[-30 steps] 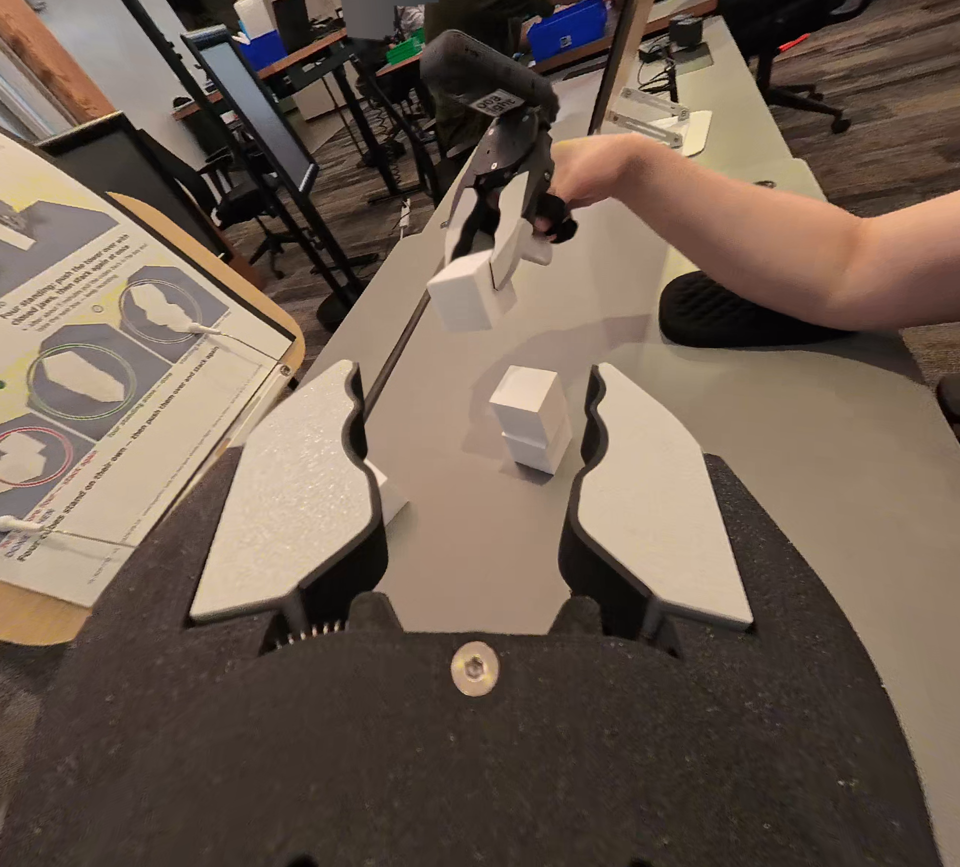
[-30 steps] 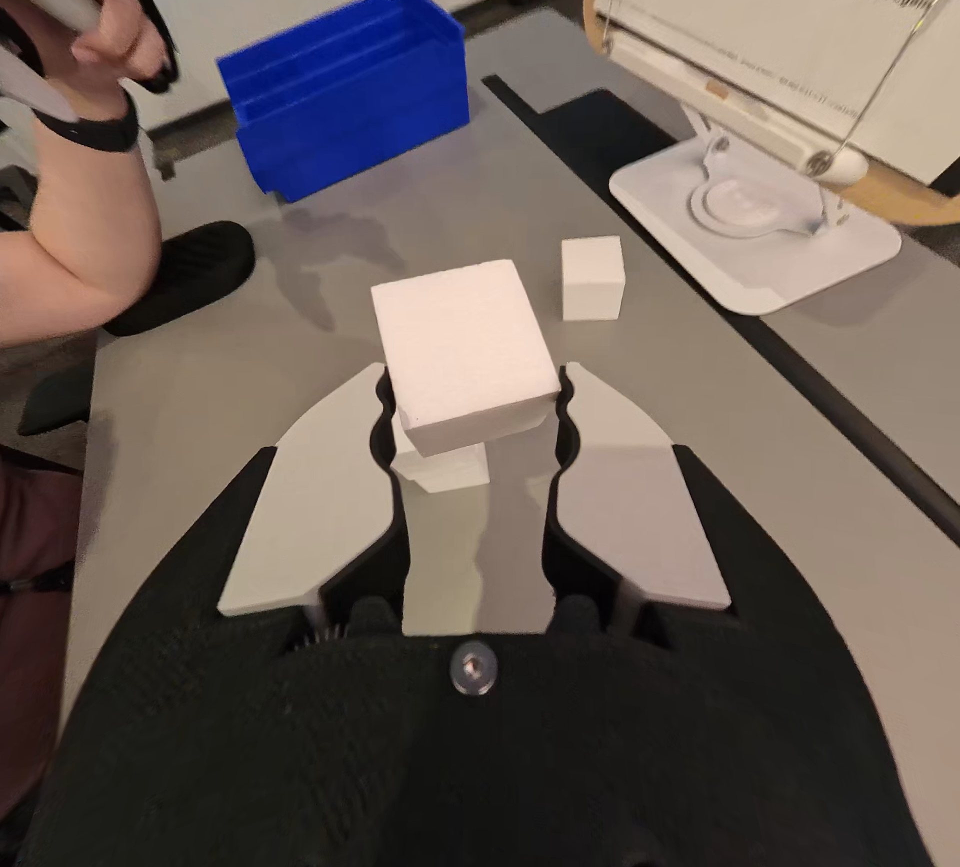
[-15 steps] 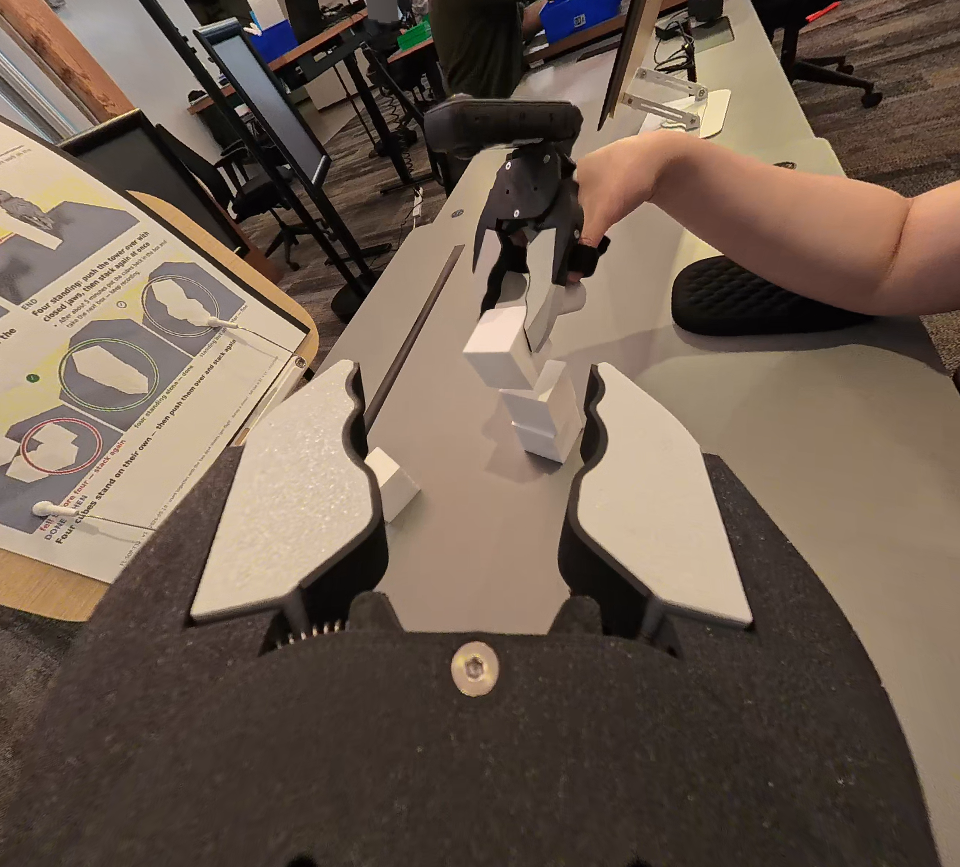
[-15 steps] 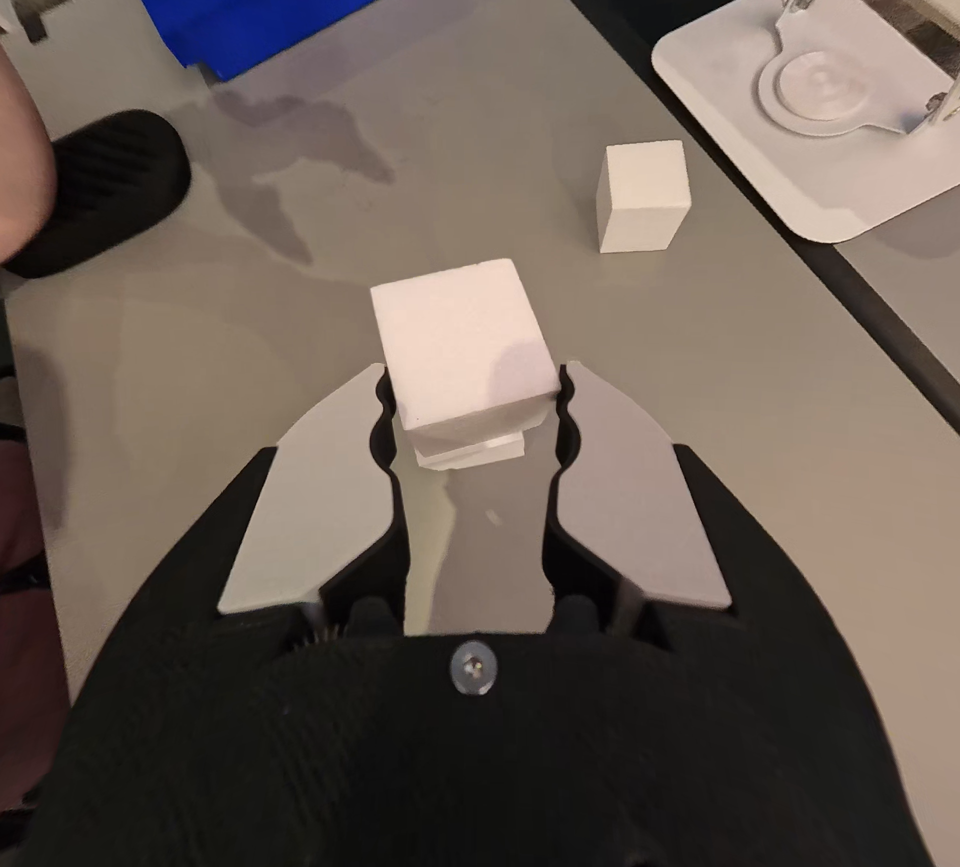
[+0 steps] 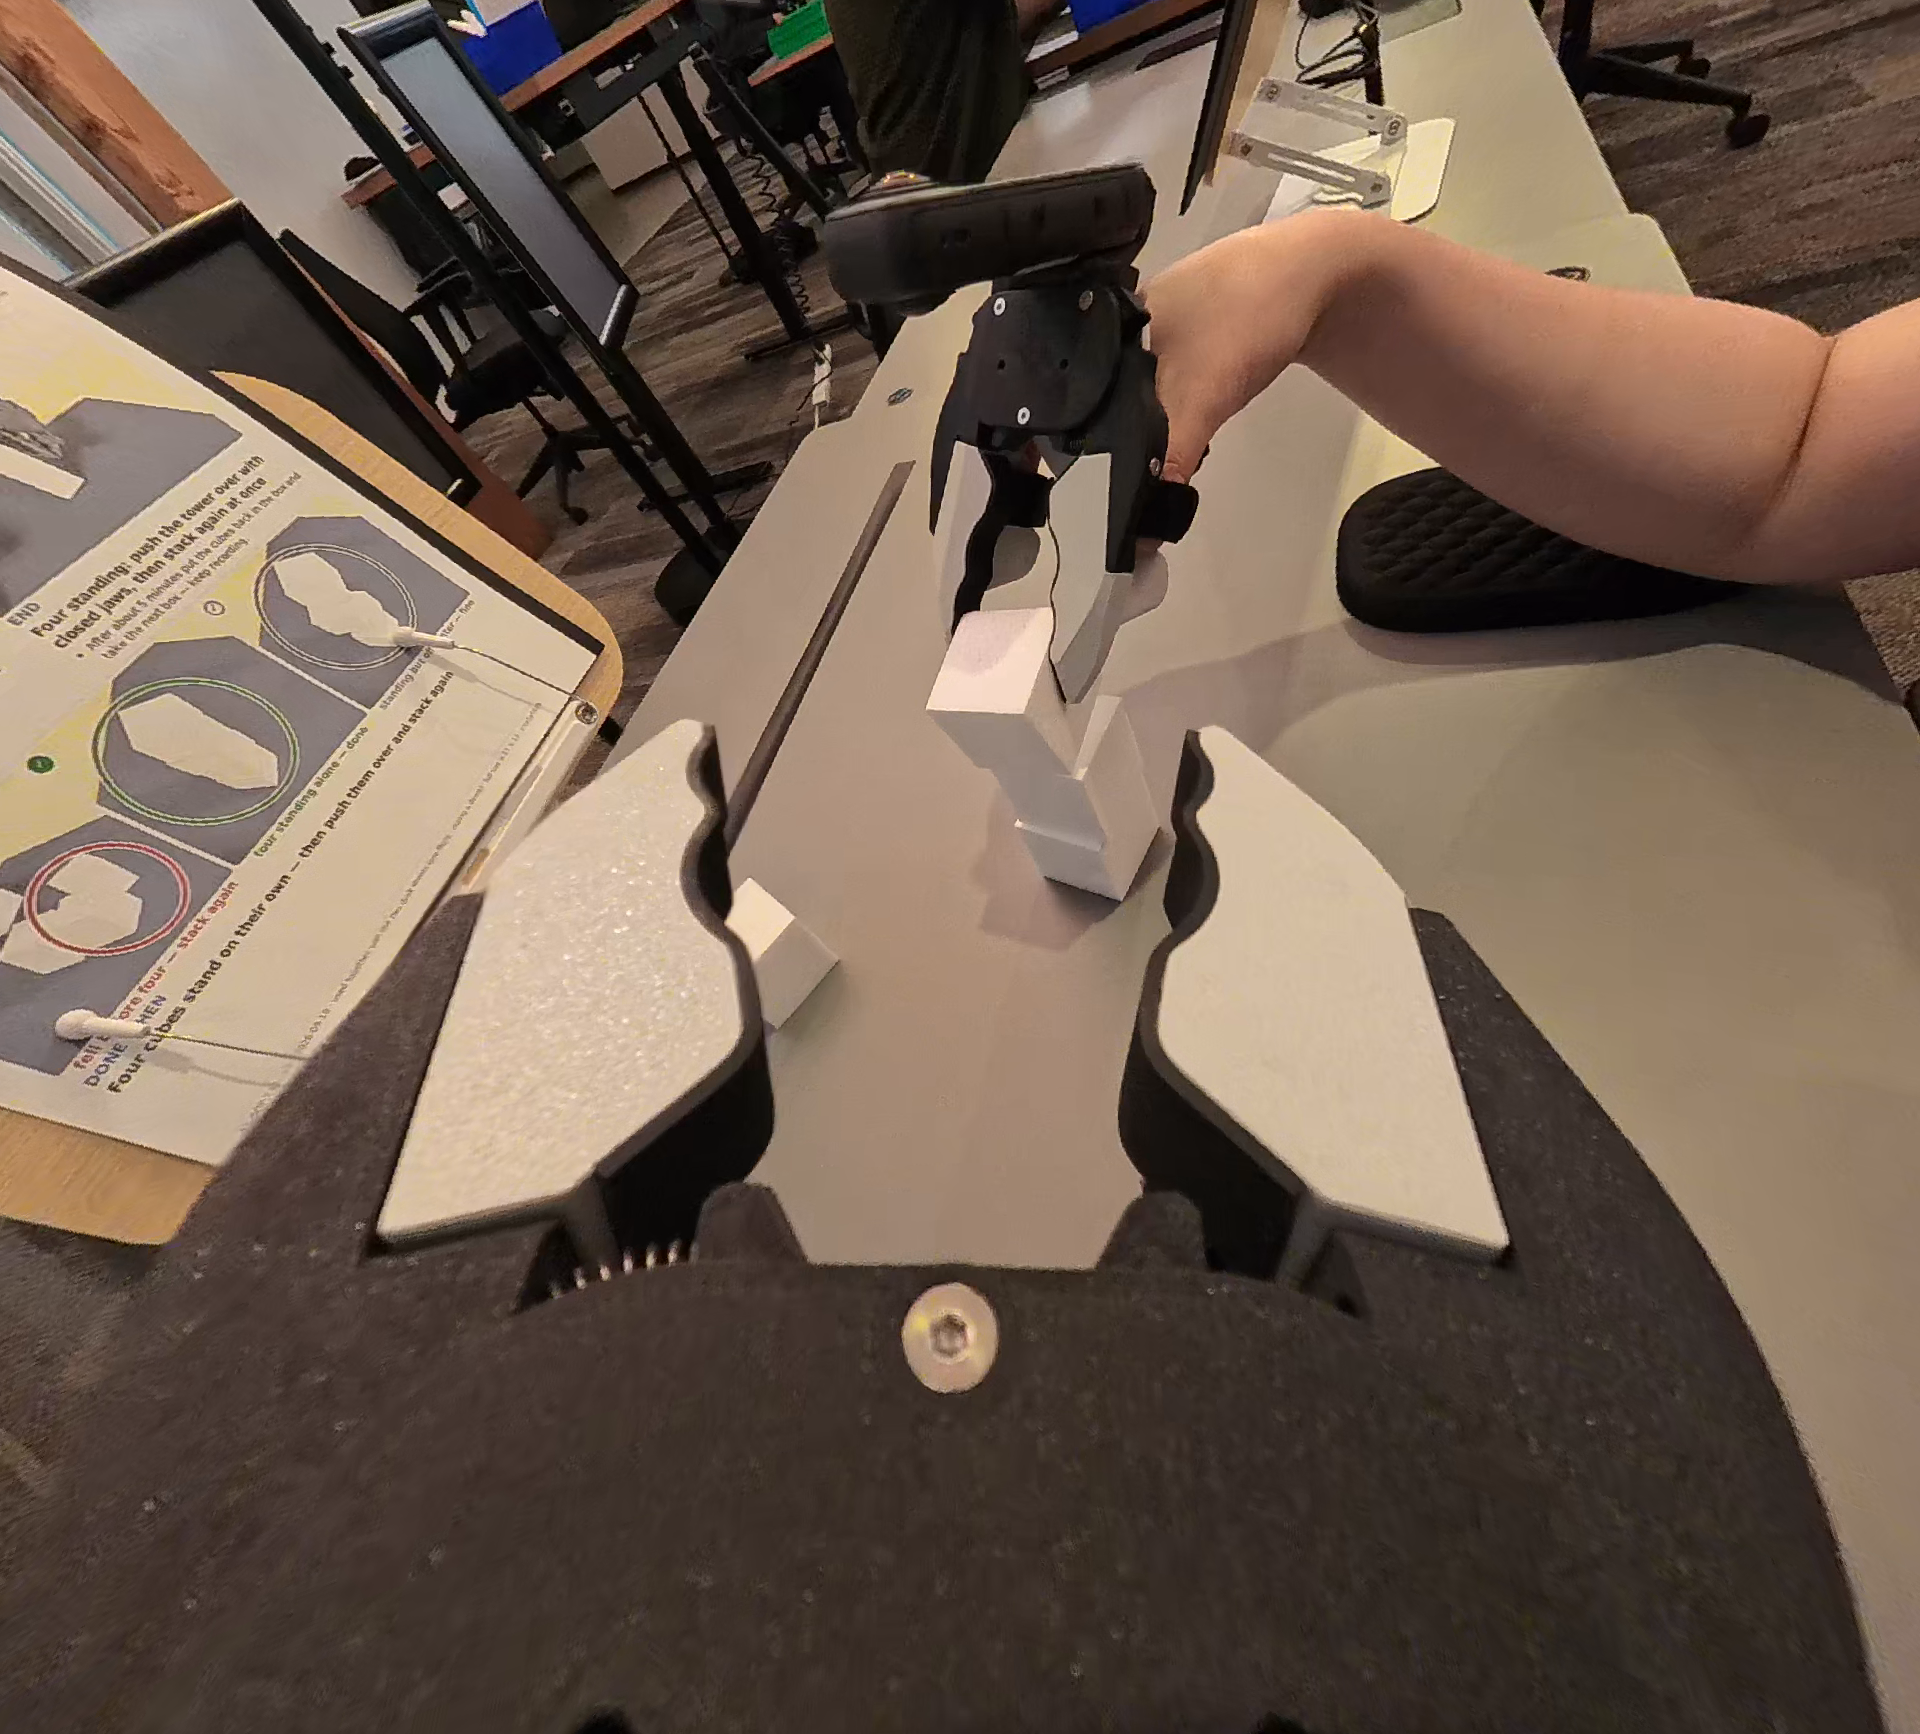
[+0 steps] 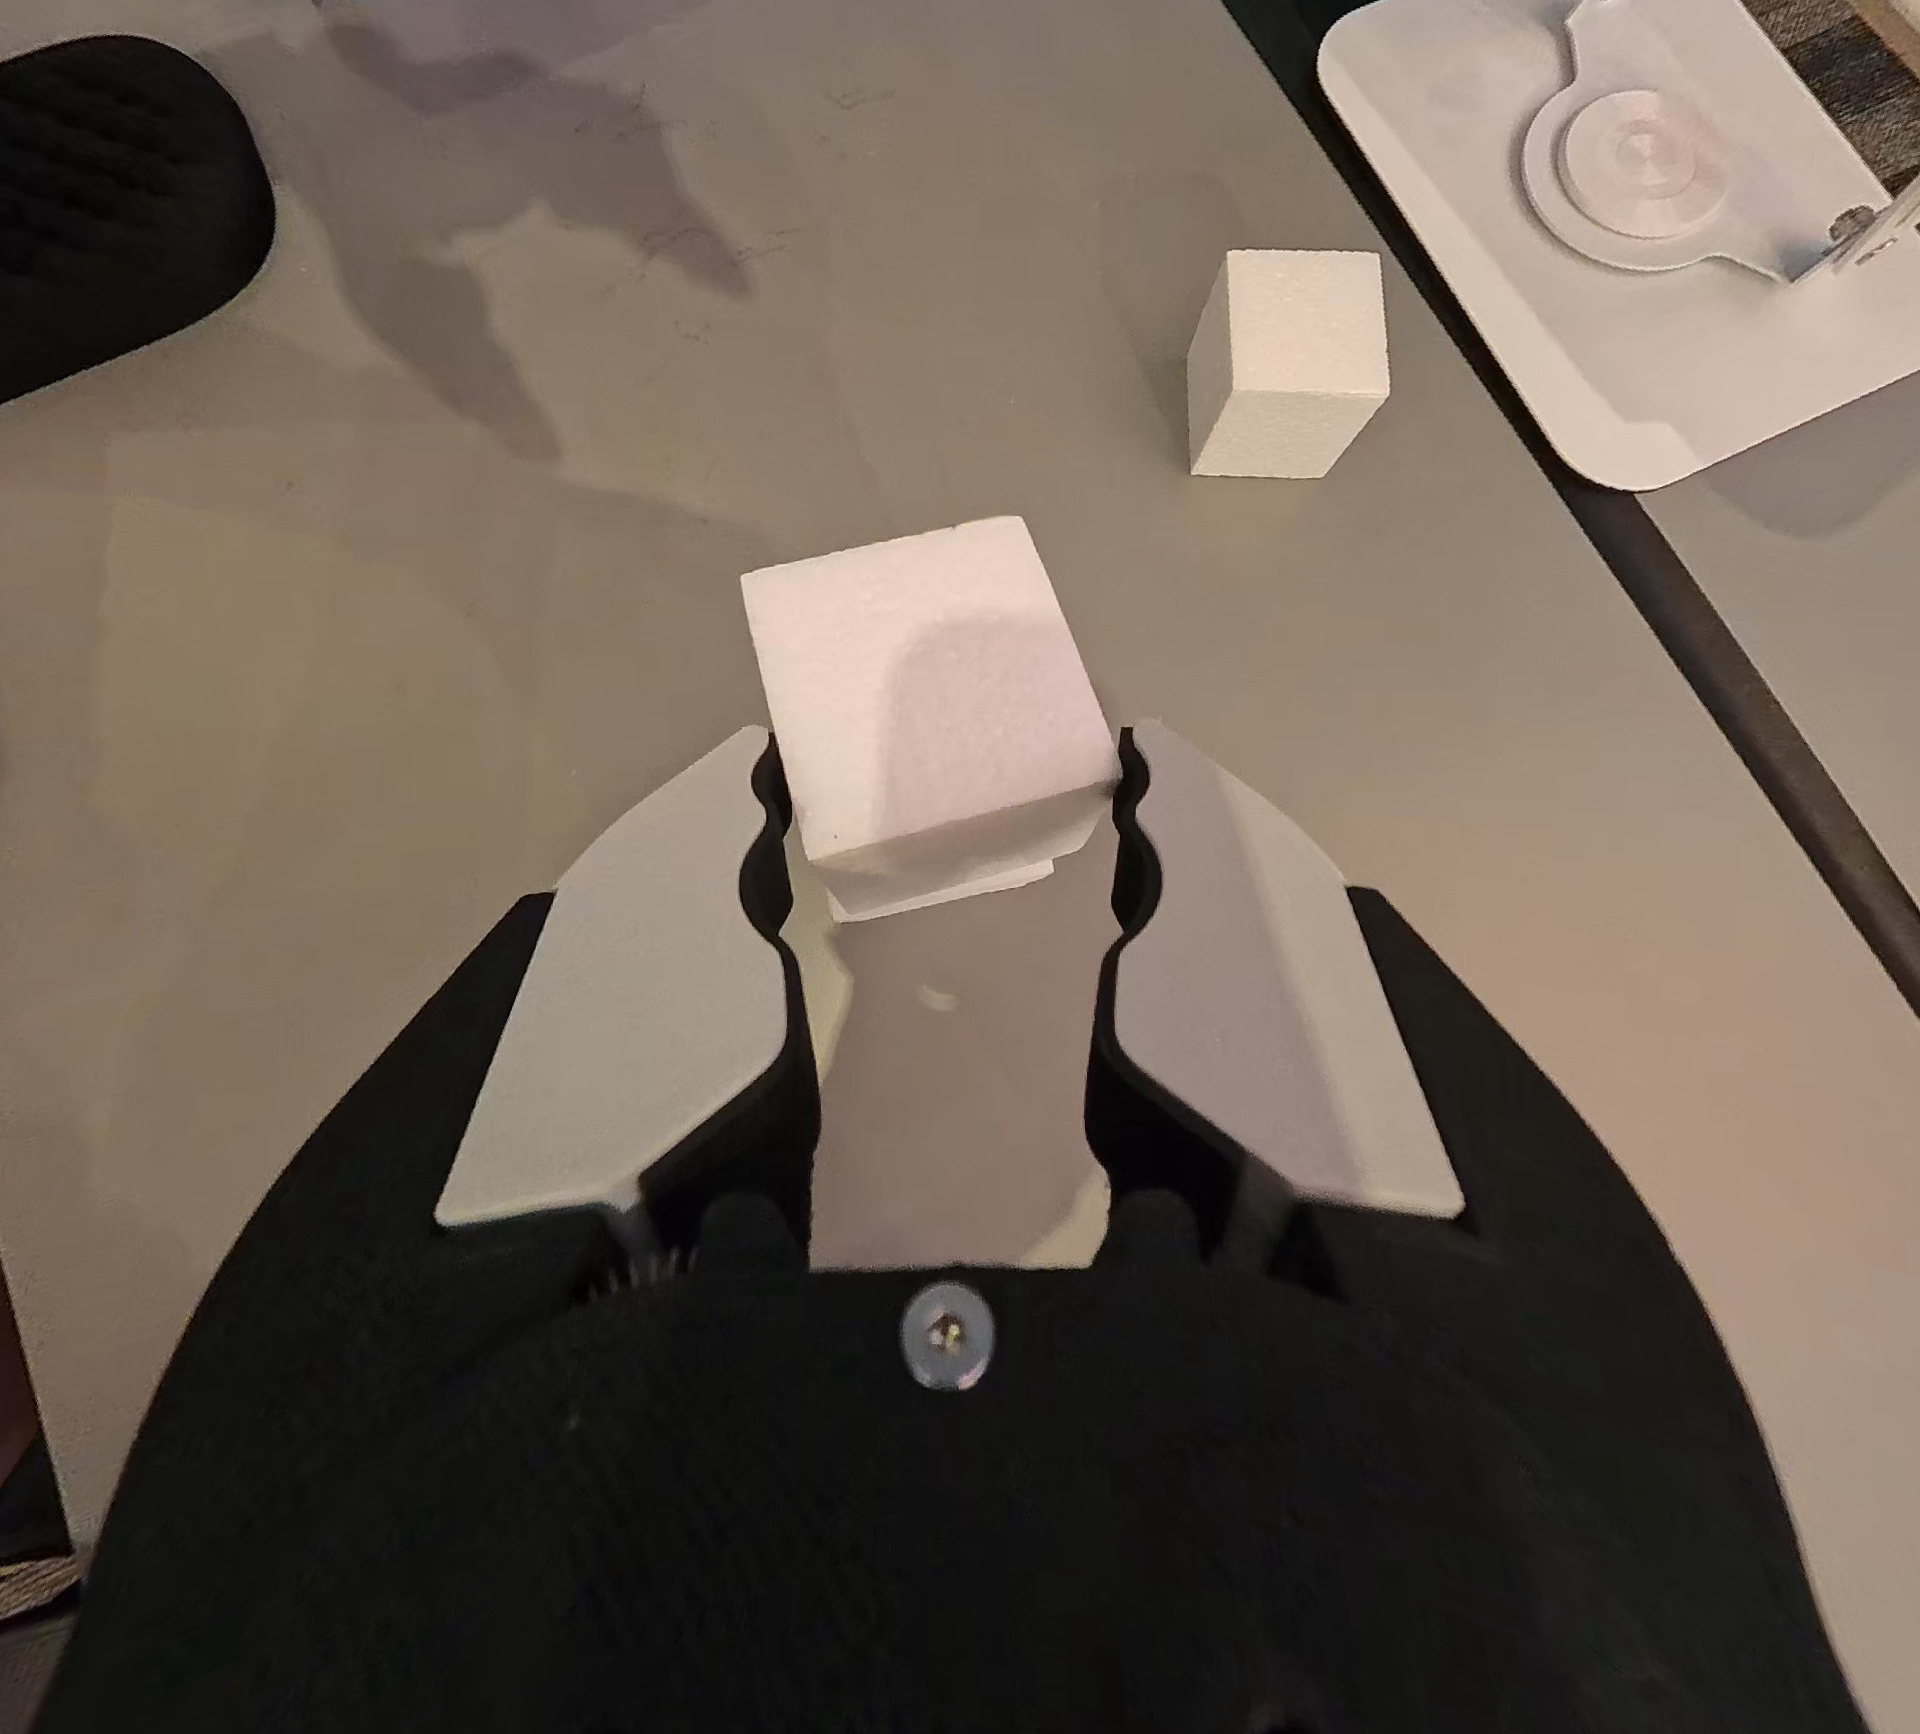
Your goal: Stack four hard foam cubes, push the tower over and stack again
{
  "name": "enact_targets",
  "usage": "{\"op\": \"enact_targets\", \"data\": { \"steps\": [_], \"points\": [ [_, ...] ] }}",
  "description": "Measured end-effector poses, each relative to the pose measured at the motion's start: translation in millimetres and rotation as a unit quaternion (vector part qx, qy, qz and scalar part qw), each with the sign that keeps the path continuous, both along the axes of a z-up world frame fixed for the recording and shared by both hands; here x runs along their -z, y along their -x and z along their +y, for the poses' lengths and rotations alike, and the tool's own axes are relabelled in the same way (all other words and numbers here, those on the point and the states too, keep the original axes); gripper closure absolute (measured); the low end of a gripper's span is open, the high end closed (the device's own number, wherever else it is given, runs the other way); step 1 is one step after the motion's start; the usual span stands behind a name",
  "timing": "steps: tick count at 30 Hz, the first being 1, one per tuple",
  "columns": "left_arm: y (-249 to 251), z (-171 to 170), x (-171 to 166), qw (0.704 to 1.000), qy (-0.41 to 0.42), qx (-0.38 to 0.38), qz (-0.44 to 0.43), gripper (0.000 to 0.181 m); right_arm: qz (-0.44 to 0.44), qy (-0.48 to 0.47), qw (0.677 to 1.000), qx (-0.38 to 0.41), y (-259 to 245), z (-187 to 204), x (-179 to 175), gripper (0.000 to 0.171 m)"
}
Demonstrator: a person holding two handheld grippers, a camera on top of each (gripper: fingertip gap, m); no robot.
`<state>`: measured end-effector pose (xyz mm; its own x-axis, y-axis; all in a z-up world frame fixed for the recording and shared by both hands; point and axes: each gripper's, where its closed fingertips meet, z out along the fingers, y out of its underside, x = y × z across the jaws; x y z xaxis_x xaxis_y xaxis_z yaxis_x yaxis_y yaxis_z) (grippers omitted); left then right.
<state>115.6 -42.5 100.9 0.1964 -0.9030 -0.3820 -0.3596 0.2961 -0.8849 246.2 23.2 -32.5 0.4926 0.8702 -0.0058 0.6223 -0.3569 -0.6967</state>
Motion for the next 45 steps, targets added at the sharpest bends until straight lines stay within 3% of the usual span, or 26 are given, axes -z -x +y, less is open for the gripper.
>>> {"op": "enact_targets", "data": {
  "steps": [14, 21, 23, 26, 29, 34, 41, 45],
  "points": [
    [-0.9, 4.9, 0.1, 1.000, 0.010, -0.008, -0.007, 0.096, -0.041, 0.005, 0.999, -0.012, -7.9, -7.0, 6.0, 0.103],
    [-8.6, 55.2, 12.4, 0.990, 0.084, -0.089, -0.075, 0.098, -0.011, -0.026, 0.999, -0.019, -21.5, -18.2, -25.3, 0.096],
    [-11.8, 86.3, 32.0, 0.977, 0.115, -0.148, -0.101, 0.099, 0.013, -0.043, 0.999, -0.013, -30.0, -20.3, -41.6, 0.096],
    [-15.8, 131.7, 88.4, 0.953, 0.147, -0.245, -0.102, 0.094, 0.050, -0.074, 0.996, 0.016, -49.2, -19.1, -65.7, 0.096],
    [-21.2, 164.8, 145.1, 0.930, 0.156, -0.324, -0.073, 0.089, 0.086, -0.097, 0.991, 0.038, -64.6, -17.8, -84.9, 0.096],
    [-36.0, 202.5, 203.3, 0.899, 0.152, -0.410, 0.011, 0.085, 0.113, -0.124, 0.984, 0.052, -77.8, -16.4, -101.7, 0.096],
    [-50.6, 227.2, 238.7, 0.867, 0.241, -0.435, 0.038, 0.095, 0.122, -0.133, 0.982, 0.054, -89.4, -18.9, -106.8, 0.096],
    [-54.1, 231.5, 243.0, 0.868, 0.233, -0.435, 0.053, 0.105, 0.129, -0.133, 0.981, 0.051, -93.2, -19.6, -109.3, 0.096]
  ]
}}
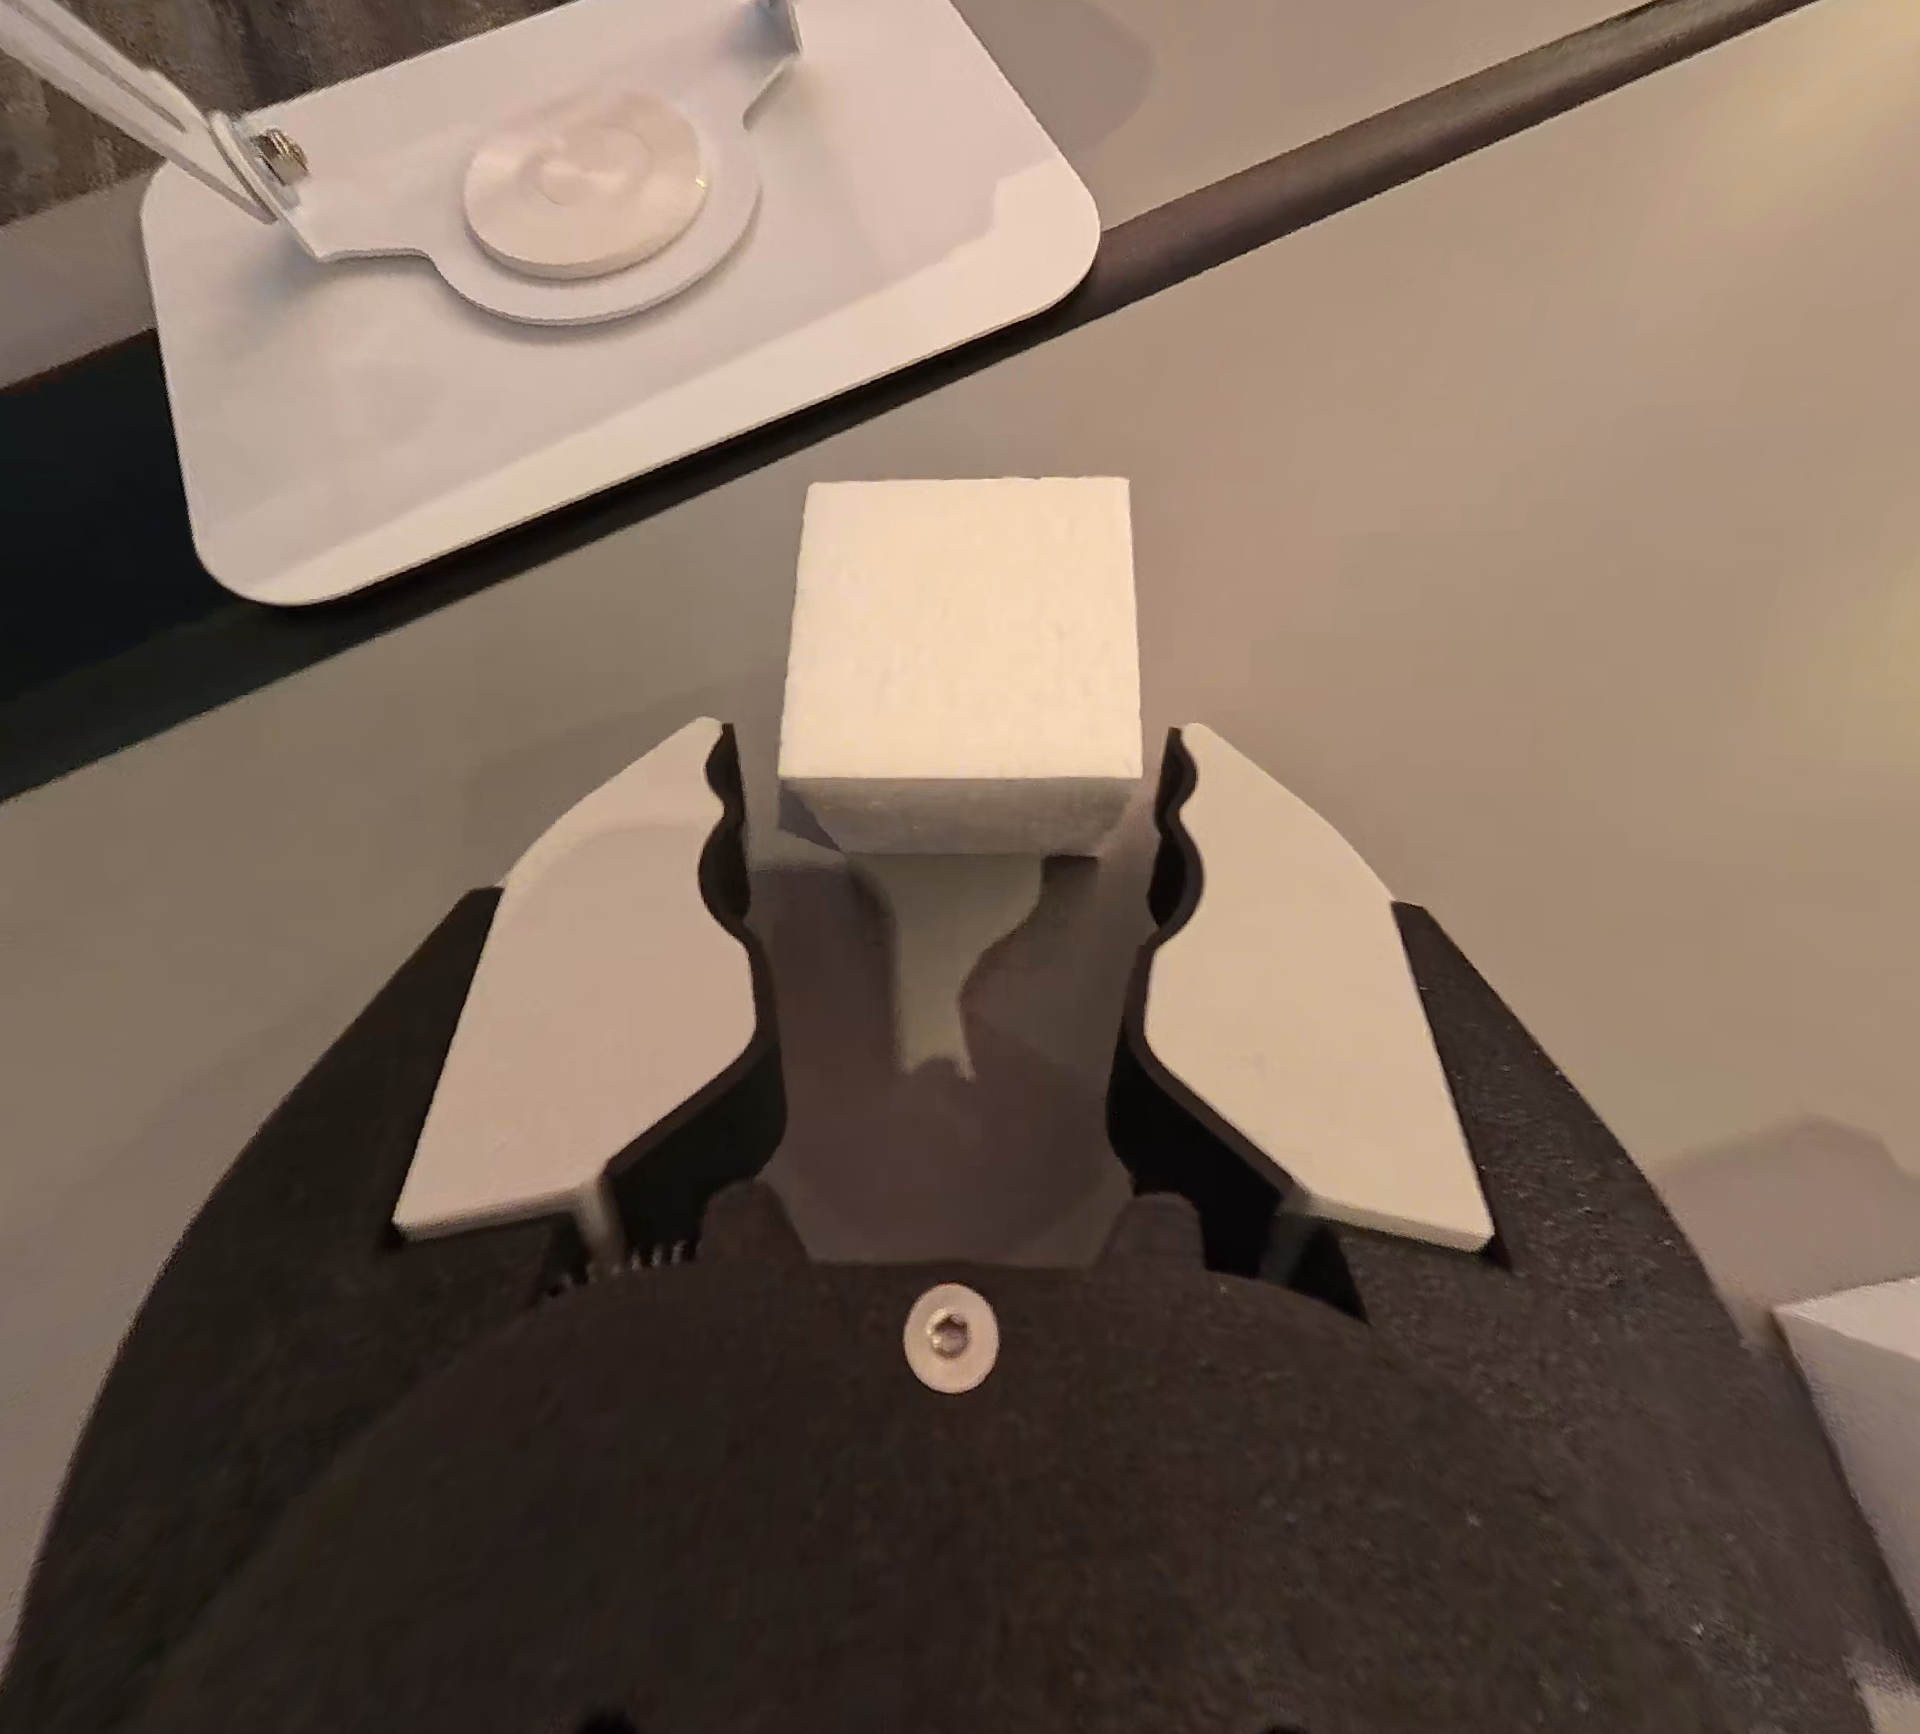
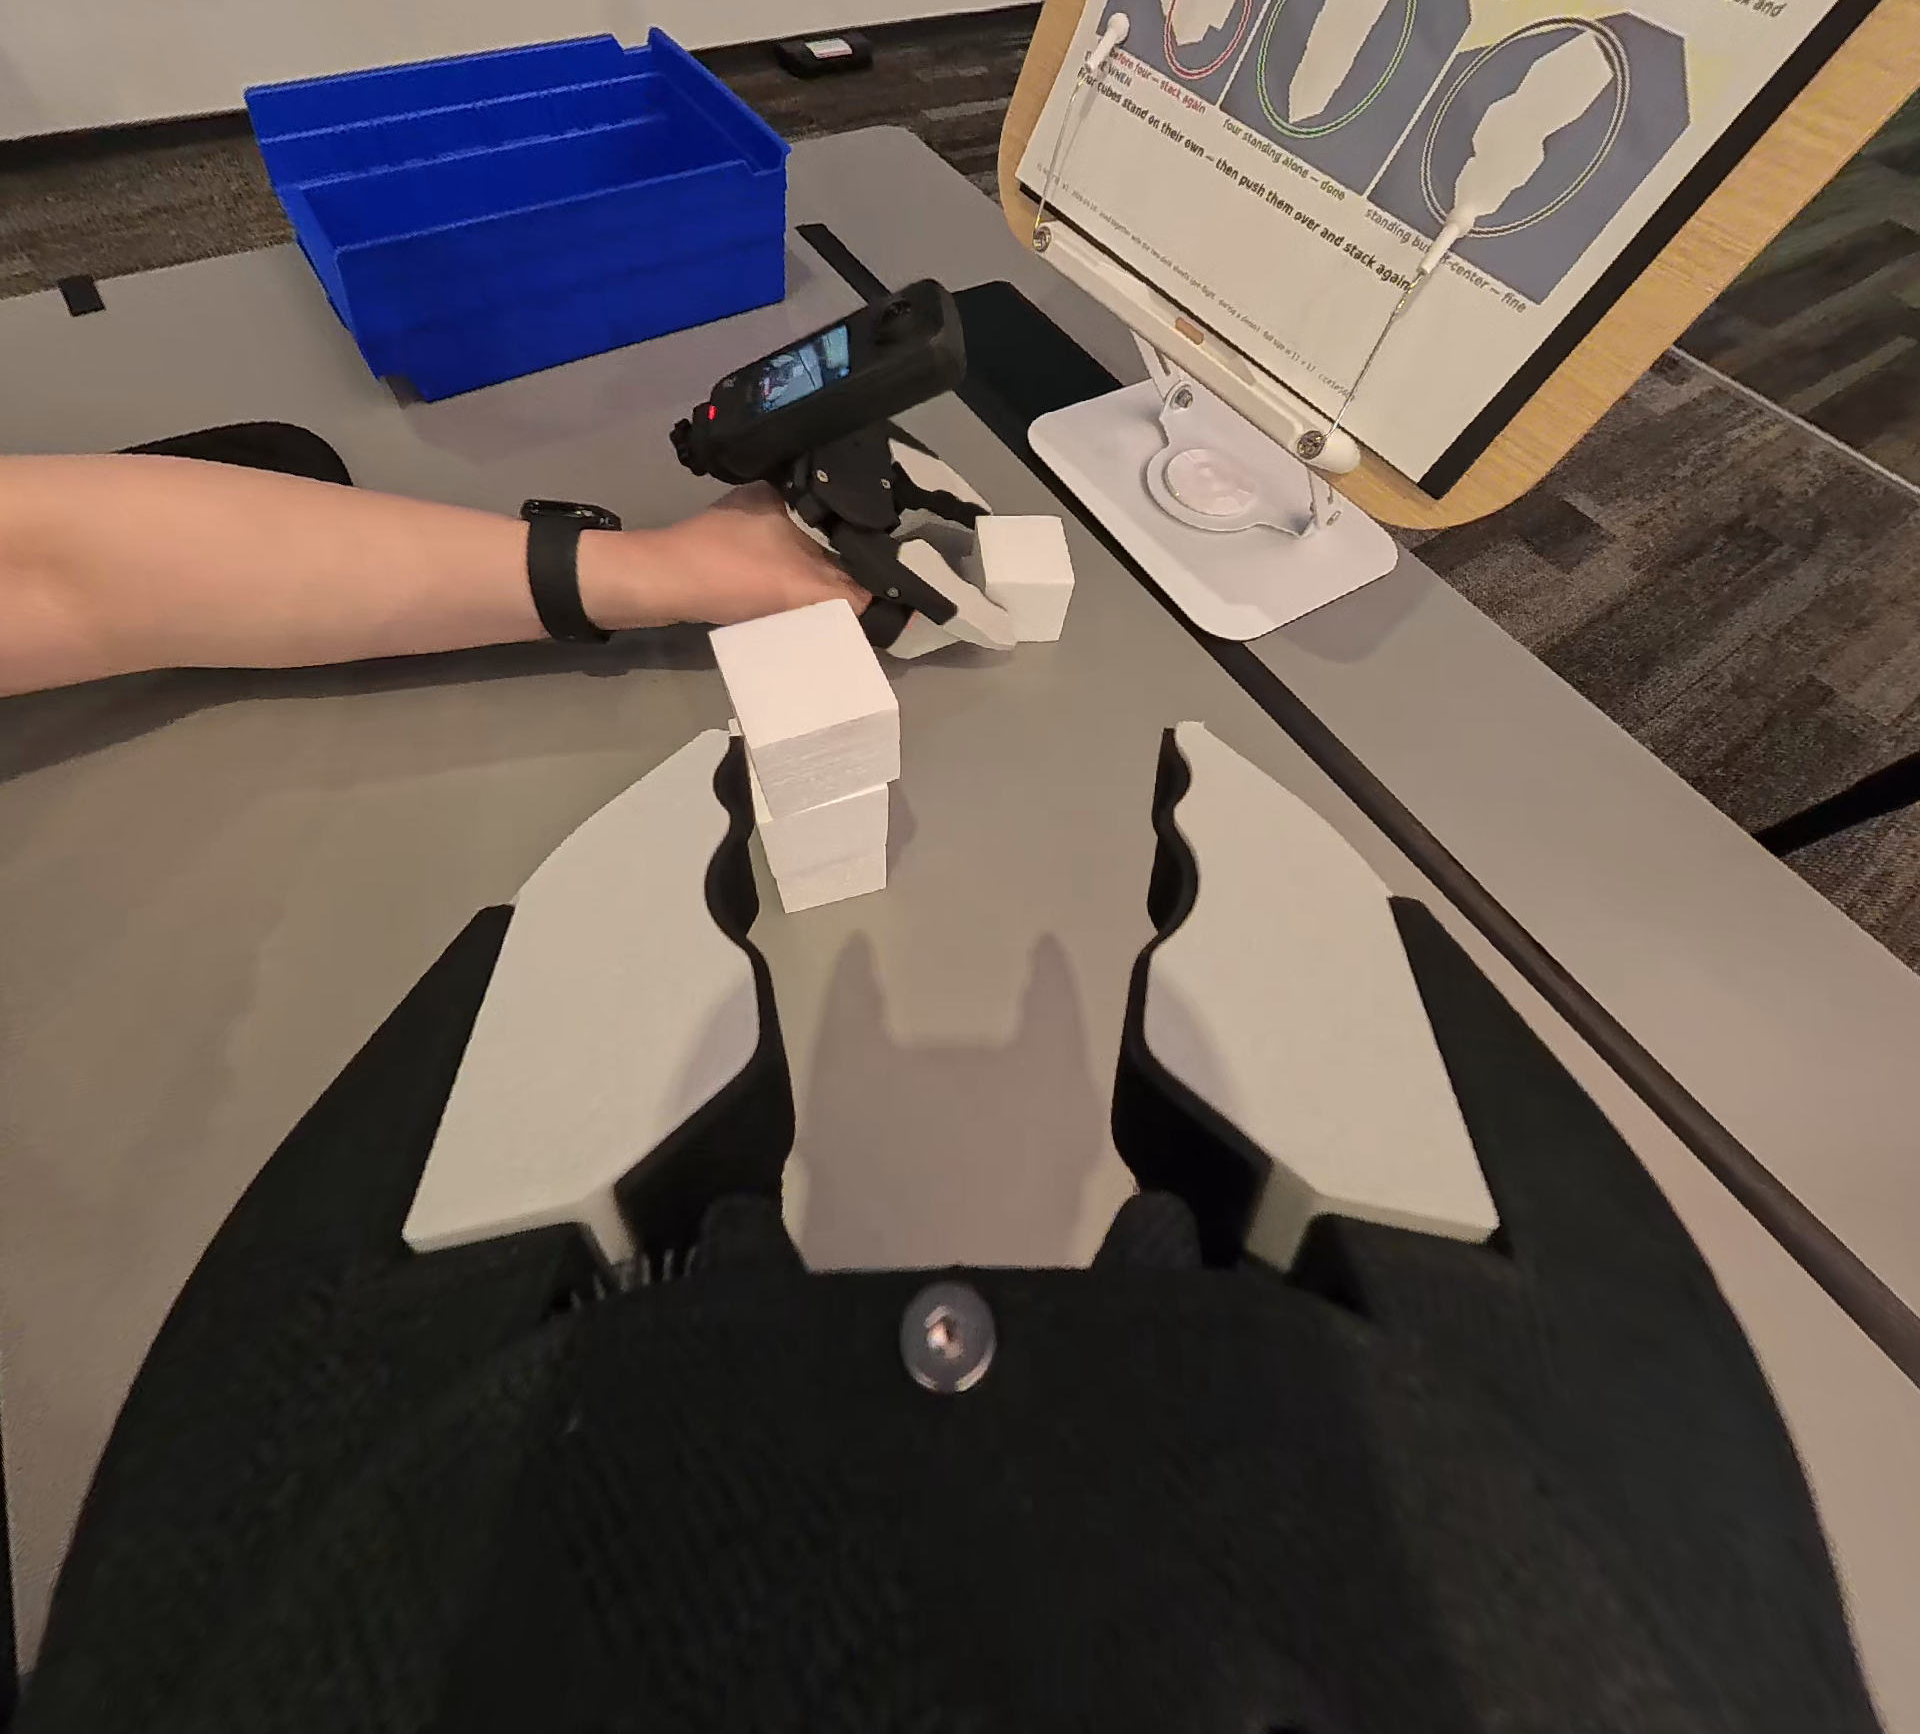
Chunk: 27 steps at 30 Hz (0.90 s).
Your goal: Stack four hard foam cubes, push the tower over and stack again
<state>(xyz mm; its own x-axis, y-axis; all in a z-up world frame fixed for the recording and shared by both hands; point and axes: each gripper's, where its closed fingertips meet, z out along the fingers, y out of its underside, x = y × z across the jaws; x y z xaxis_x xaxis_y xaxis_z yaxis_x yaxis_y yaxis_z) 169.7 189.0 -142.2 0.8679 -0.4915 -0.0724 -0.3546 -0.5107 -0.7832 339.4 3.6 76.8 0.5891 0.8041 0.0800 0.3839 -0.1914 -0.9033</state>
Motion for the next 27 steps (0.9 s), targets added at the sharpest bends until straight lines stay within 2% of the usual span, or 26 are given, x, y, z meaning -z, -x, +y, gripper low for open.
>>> {"op": "enact_targets", "data": {
  "steps": [3, 8, 12, 15, 20, 23, 27],
  "points": [
    [1.7, 2.9, 2.0, 1.000, -0.005, 0.002, 0.009, 0.121, 0.001, -0.003, 1.000, -0.002, -2.2, -1.2, -1.3, 0.096],
    [9.6, -3.5, -1.2, 1.000, 0.012, 0.027, 0.002, 0.122, 0.011, -0.009, 1.000, -0.004, -8.0, -3.7, -5.3, 0.097],
    [21.7, -16.0, -39.5, 0.998, -0.014, 0.055, -0.029, 0.122, 0.023, -0.011, 1.000, -0.003, -14.4, -3.5, -8.0, 0.097],
    [5.9, -45.1, -88.6, 0.984, -0.039, 0.153, -0.082, 0.122, 0.033, -0.011, 0.999, -0.003, -18.4, -2.8, -9.2, 0.097],
    [-37.3, -126.5, -168.2, 0.913, -0.058, 0.382, -0.133, 0.122, 0.047, -0.010, 0.999, -0.002, -24.2, -1.2, -9.8, 0.098],
    [-55.6, -163.0, -184.3, 0.875, -0.056, 0.471, -0.094, 0.122, 0.046, -0.007, 0.999, -0.002, -25.7, -0.9, -8.0, 0.098],
    [-71.0, -180.5, -172.2, 0.844, -0.052, 0.533, -0.018, 0.122, 0.046, -0.006, 0.999, -0.004, -26.4, -1.2, -7.0, 0.098]
  ]
}}
